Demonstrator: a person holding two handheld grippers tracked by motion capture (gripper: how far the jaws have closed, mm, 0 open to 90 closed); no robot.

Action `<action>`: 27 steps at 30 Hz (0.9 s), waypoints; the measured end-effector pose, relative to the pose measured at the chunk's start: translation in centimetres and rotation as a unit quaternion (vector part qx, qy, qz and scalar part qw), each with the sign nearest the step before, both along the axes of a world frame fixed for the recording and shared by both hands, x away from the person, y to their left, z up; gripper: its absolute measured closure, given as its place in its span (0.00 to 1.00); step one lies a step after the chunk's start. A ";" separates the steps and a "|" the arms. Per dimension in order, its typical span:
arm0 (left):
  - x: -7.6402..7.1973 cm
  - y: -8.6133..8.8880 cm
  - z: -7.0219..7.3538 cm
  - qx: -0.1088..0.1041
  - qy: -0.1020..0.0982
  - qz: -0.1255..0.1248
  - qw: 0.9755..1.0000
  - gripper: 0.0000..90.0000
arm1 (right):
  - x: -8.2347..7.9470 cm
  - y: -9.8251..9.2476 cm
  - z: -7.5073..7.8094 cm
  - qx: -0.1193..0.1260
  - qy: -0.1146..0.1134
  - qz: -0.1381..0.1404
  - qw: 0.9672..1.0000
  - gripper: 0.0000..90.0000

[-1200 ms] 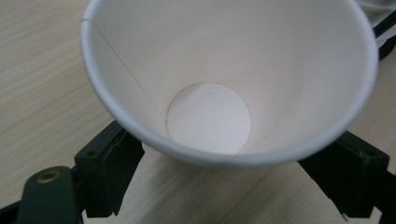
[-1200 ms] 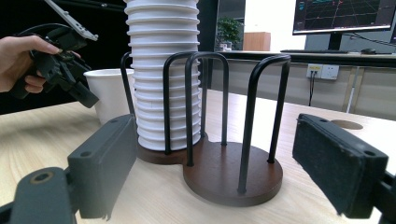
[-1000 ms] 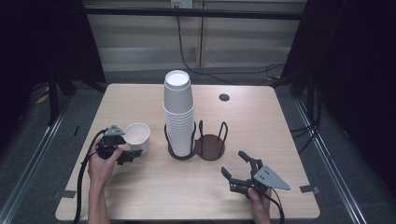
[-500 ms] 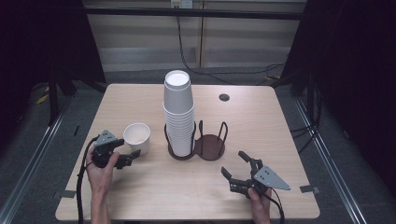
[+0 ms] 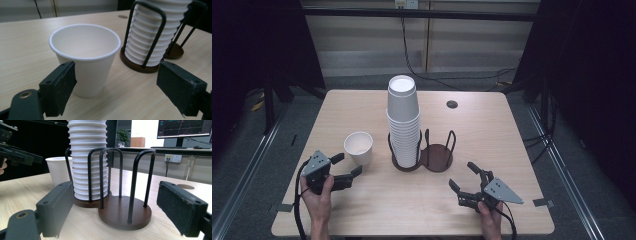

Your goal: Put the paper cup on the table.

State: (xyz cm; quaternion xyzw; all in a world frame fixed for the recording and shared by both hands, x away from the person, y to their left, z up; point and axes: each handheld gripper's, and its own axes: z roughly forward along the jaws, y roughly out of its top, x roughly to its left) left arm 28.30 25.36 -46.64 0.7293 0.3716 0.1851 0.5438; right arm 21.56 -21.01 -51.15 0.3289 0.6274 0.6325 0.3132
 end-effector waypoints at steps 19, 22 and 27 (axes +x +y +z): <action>-2.2 -6.2 -2.6 -0.039 -0.066 -0.050 0.996 0.17 | 0.0 0.0 0.0 0.000 0.000 0.000 1.000 0.15; -2.3 -7.3 -2.9 -0.026 -0.070 -0.064 0.995 0.17 | 0.0 0.0 0.0 0.000 0.000 0.000 1.000 0.15; -2.7 -8.9 -3.7 -0.030 -0.091 -0.058 0.994 0.17 | 0.0 0.0 0.0 0.000 0.000 -0.001 1.000 0.15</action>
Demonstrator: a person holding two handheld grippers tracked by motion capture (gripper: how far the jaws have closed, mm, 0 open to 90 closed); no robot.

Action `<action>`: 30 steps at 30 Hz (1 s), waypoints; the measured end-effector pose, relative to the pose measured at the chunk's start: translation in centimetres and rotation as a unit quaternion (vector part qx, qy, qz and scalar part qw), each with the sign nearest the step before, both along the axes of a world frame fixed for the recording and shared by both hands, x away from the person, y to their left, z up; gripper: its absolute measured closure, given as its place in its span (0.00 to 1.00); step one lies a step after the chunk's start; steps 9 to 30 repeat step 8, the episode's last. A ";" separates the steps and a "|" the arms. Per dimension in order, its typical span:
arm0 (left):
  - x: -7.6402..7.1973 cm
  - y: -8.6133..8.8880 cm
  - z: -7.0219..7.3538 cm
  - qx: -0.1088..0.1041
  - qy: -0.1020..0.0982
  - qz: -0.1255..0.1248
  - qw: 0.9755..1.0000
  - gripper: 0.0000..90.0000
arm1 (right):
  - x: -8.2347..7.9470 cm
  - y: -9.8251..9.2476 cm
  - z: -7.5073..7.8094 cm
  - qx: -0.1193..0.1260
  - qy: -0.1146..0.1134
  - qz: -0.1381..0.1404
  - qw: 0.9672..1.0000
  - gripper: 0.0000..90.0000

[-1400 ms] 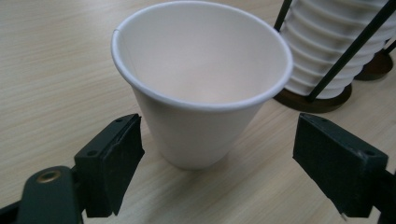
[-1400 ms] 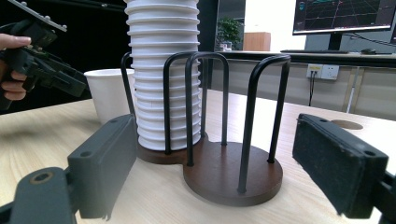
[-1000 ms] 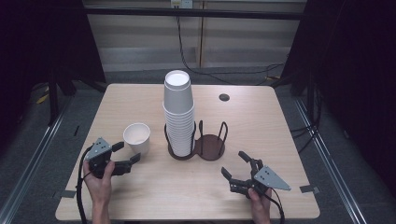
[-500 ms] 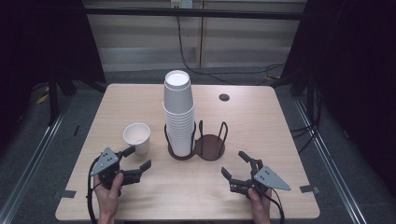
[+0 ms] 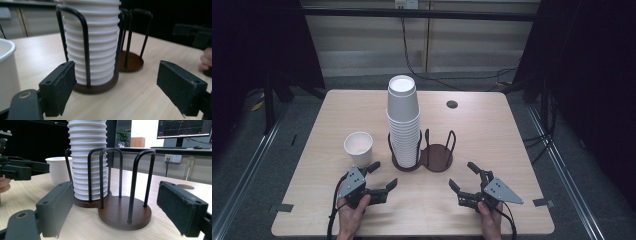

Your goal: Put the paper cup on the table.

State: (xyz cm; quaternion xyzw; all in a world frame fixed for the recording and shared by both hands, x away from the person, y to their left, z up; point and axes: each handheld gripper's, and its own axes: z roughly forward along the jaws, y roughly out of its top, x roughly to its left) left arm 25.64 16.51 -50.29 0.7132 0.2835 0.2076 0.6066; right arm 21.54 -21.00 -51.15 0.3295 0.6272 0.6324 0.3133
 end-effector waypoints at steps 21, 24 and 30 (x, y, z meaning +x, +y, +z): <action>-0.5 -0.5 -0.4 -0.022 -0.026 0.001 0.999 0.17 | 0.0 0.1 0.0 -0.002 0.002 -0.004 1.000 0.15; -0.5 -0.5 -0.4 -0.022 -0.026 0.001 0.999 0.17 | 0.0 0.1 0.0 -0.002 0.002 -0.004 1.000 0.15; -0.5 -0.5 -0.4 -0.022 -0.026 0.001 0.999 0.17 | 0.0 0.1 0.0 -0.002 0.002 -0.004 1.000 0.15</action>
